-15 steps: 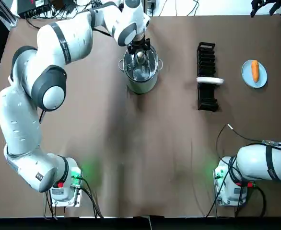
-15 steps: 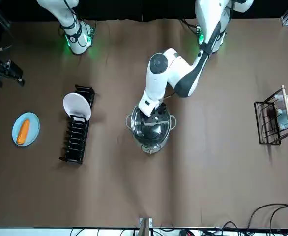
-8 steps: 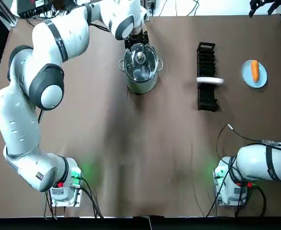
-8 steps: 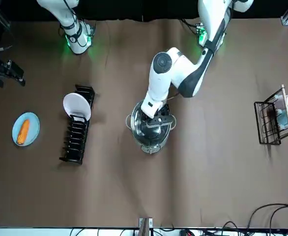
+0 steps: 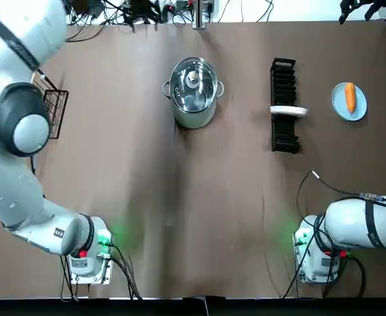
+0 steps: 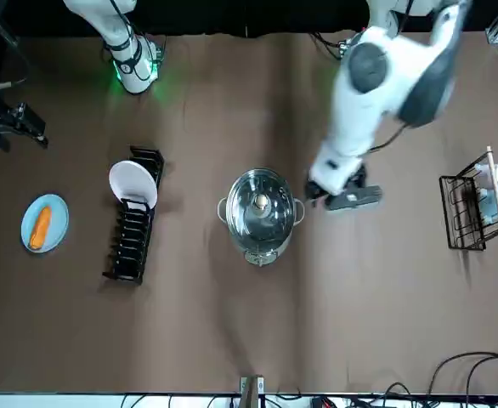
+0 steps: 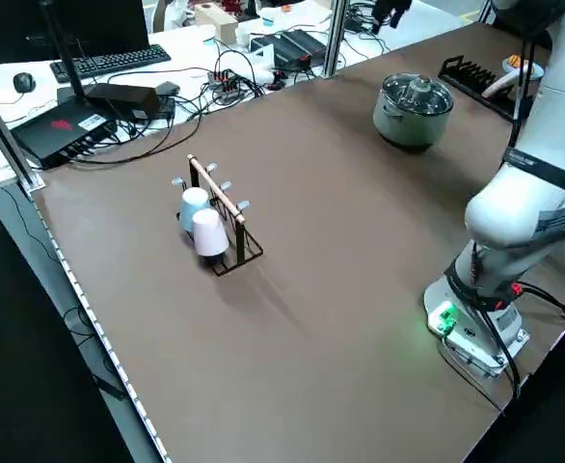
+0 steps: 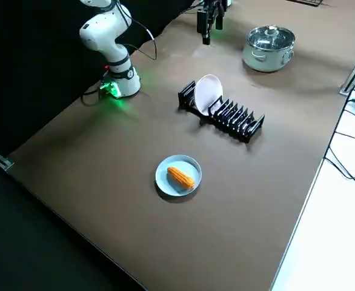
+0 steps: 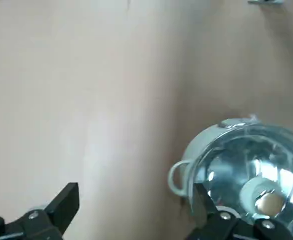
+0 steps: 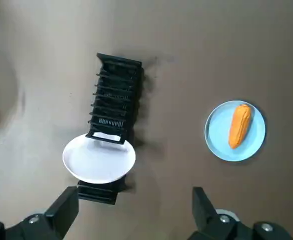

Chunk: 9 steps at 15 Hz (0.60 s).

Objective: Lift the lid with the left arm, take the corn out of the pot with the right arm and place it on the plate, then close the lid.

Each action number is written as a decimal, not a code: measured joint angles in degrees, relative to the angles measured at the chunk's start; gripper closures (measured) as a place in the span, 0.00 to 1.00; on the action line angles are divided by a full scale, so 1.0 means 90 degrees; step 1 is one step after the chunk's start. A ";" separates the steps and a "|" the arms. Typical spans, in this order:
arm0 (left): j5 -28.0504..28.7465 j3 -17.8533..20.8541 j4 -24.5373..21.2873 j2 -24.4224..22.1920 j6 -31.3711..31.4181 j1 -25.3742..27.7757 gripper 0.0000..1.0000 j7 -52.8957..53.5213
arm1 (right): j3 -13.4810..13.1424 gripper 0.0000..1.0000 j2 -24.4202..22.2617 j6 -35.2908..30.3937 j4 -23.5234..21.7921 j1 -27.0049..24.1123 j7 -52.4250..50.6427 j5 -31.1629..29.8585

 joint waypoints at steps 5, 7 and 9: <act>-0.0493 -0.0036 -0.0006 -0.0992 -0.1524 0.1360 0.00 0.2523 | 0.0015 0.00 0.0000 -0.0003 -0.0001 0.0207 0.0000 0.0001; -0.0535 -0.0041 -0.0028 -0.1165 -0.1822 0.1651 0.00 0.3315 | 0.0032 0.00 0.0000 0.0003 -0.0001 0.0374 -0.0002 0.0005; -0.0573 -0.0041 -0.0051 -0.1216 -0.1925 0.1870 0.00 0.3874 | 0.0057 0.00 0.0046 0.0136 0.0008 0.0782 -0.0001 0.0009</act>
